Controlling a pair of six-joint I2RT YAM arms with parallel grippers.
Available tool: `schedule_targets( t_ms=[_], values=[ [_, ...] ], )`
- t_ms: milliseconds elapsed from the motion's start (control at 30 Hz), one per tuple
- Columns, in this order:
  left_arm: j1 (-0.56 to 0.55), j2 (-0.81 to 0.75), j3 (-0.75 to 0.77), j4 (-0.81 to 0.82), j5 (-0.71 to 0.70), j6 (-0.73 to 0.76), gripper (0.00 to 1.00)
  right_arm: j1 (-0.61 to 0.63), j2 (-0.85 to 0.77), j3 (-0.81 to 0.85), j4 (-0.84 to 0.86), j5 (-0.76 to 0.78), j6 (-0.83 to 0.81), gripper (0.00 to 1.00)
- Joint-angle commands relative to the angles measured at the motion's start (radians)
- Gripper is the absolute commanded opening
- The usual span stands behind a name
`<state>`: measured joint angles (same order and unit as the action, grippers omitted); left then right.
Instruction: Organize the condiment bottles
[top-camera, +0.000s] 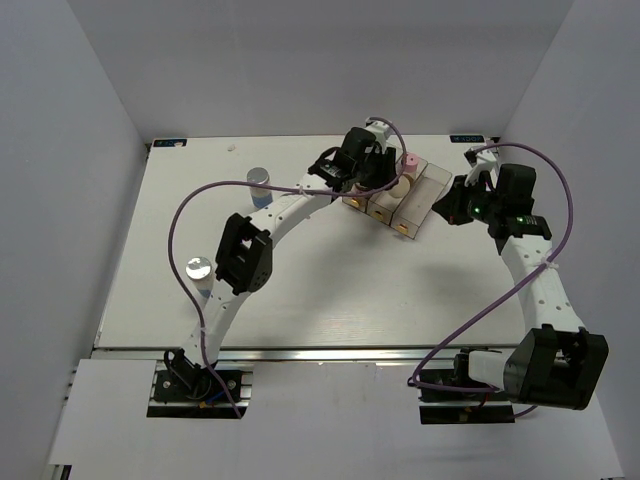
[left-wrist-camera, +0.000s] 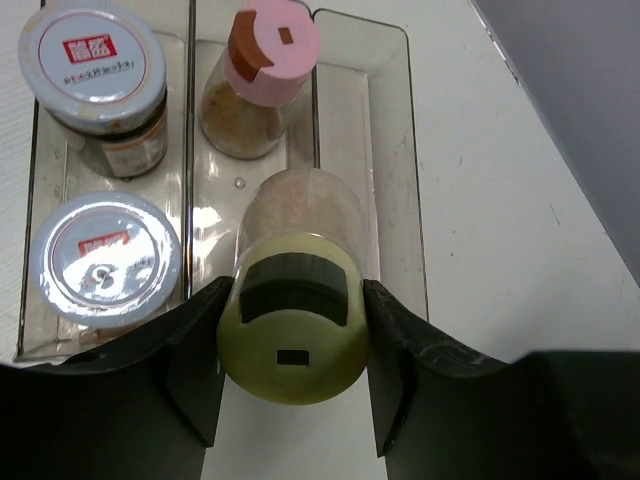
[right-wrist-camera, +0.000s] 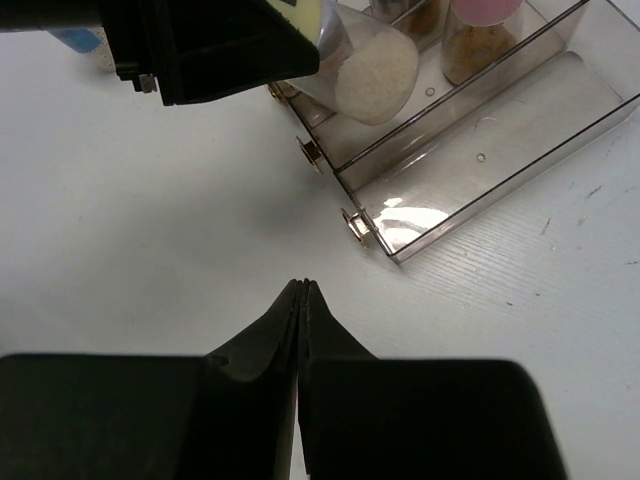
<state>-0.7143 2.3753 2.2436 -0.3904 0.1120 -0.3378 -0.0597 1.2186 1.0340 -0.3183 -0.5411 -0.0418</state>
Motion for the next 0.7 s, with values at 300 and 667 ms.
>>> schedule_targets(
  t_ms=[300, 667],
  values=[
    [-0.025, 0.033, 0.083, 0.027, -0.116, 0.121, 0.00, -0.006, -0.018, -0.023, 0.030, -0.002, 0.023, 0.02],
    [-0.042, 0.051, 0.088, -0.013, -0.144, 0.174, 0.14, -0.006, -0.024, -0.052, 0.044, -0.002, 0.028, 0.08]
  ],
)
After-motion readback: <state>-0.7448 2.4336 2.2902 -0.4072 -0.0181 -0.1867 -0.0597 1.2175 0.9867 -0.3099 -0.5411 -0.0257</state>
